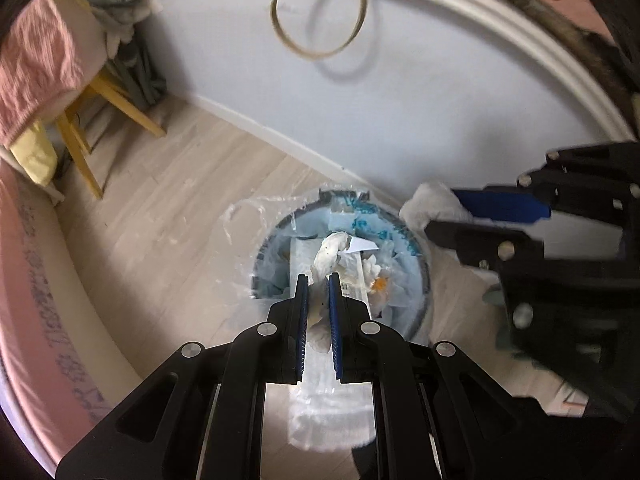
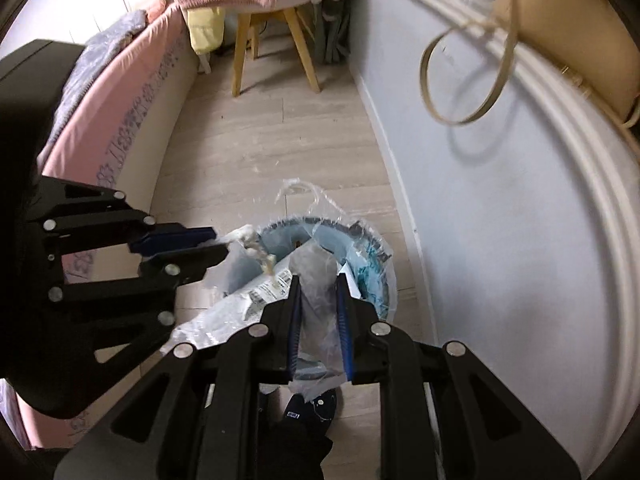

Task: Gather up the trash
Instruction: 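Lower the tissue in the left tool into the bin while the right tool lowers its tissue, then open the left tool to drop its tissue while the right tool releases its tissue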

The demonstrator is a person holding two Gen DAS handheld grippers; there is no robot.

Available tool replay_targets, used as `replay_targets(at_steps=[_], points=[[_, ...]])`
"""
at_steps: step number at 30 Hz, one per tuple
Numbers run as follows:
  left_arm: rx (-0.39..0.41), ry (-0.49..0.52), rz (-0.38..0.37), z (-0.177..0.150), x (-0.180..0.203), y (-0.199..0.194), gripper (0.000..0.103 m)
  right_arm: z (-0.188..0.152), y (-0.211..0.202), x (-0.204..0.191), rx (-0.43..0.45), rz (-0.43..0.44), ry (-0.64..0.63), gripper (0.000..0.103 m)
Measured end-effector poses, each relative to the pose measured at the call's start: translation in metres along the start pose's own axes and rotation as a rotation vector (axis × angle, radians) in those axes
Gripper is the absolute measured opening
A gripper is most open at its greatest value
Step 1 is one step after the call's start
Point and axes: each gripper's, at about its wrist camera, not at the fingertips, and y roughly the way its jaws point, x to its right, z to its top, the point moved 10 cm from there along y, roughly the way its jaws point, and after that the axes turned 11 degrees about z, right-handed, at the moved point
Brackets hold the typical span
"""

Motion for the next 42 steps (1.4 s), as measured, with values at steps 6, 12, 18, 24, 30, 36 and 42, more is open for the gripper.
replay_targets(at_steps=[6,12,18,24,30,36,42], points=[[-0.071,-0.072,-0.004,-0.014,0.008,0.064,0.009,-0.018,0.052,0.02,-0.041,0.032,-0.009,0.017],[-0.144,-0.129,0.008,-0.028,0.007,0.115,0.009,-0.031,0.104,0.038,-0.1,0.054,-0.054,0.017],[-0.187,-0.13,0.024,-0.035,0.005,0.16,0.009,-0.046,0.144,0.051,-0.142,0.068,-0.056,0.017],[-0.209,-0.112,0.027,-0.039,0.007,0.187,0.009,-0.047,0.178,0.056,-0.163,0.071,-0.06,0.017],[-0.23,-0.11,0.015,-0.044,0.012,0.205,0.009,-0.052,0.202,0.064,-0.193,0.066,-0.096,0.017],[-0.234,-0.119,0.012,-0.045,0.008,0.21,0.023,-0.055,0.209,0.068,-0.208,0.077,-0.103,0.017],[-0.223,-0.129,0.058,-0.04,-0.001,0.203,0.051,-0.051,0.206,0.067,-0.178,0.066,-0.143,0.044]])
